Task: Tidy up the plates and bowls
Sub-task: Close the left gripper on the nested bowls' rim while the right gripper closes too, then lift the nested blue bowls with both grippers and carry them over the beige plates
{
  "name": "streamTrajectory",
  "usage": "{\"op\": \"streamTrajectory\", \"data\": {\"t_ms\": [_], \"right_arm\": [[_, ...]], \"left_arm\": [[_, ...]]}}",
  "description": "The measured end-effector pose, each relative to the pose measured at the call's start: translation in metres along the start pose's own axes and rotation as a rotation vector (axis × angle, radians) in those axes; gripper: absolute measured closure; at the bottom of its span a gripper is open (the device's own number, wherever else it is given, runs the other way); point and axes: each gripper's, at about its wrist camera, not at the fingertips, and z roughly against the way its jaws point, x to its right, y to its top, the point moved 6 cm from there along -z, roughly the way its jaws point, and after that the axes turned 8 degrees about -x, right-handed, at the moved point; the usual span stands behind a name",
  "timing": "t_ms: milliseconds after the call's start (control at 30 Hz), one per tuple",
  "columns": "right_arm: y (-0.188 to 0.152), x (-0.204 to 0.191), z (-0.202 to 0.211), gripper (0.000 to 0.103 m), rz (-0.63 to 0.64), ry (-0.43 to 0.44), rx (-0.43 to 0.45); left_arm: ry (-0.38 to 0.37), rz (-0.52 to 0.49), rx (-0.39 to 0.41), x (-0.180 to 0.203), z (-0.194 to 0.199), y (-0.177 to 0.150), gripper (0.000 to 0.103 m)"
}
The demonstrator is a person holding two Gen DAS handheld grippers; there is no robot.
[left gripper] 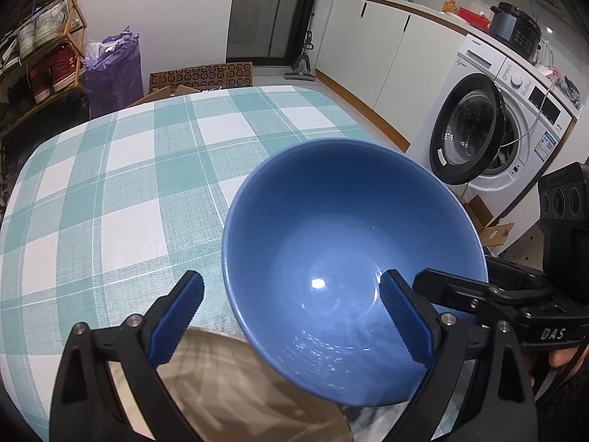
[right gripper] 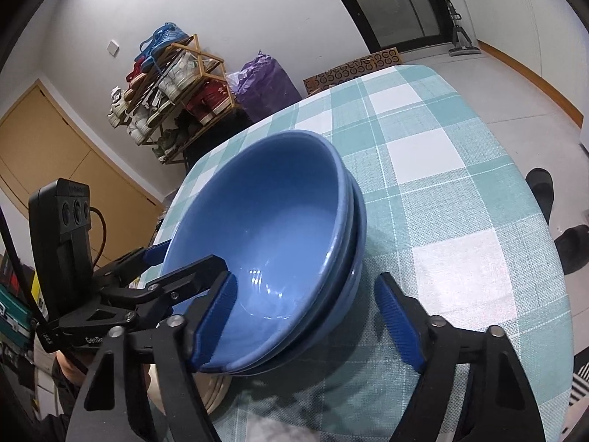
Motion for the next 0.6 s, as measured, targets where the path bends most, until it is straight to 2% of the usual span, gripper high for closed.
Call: {"op": "streamTrajectory", "data": {"t_ms": [67, 133, 233, 433, 600], "right_arm": [[-0.0009, -0.0005, -0.0004, 0.035, -0.001, 0.005, -0.004], [-0.0015, -0.0005, -0.0007, 0.039, -0.002, 0.007, -0.006], [-0.0021, -0.0005, -0.0001, 0.042, -0.004, 0.003, -0.005], [-0.0032, 0.0013, 0.0023, 0.048, -0.017, -0.009, 0.000], [-0.0033, 0.0016, 0.0030, 0.051, -0.021, -0.022, 0.002]], "left_arm": [[-0.015, -0.001, -0.001, 0.0012, 0.0006, -0.0006, 0.011], [-0.023, -0.003, -0.005, 0.0022, 0.0005, -0.0014, 0.024], [-0.029, 0.000, -0.025, 0.0025, -0.0024, -0.0036, 0.036], [-0.012, 0.001, -0.037, -0.0006, -0.0039, -0.0073, 0.051], [-0.001, -0.002, -0.035, -0.0038, -0.0033, -0.0083, 0.058]]}}
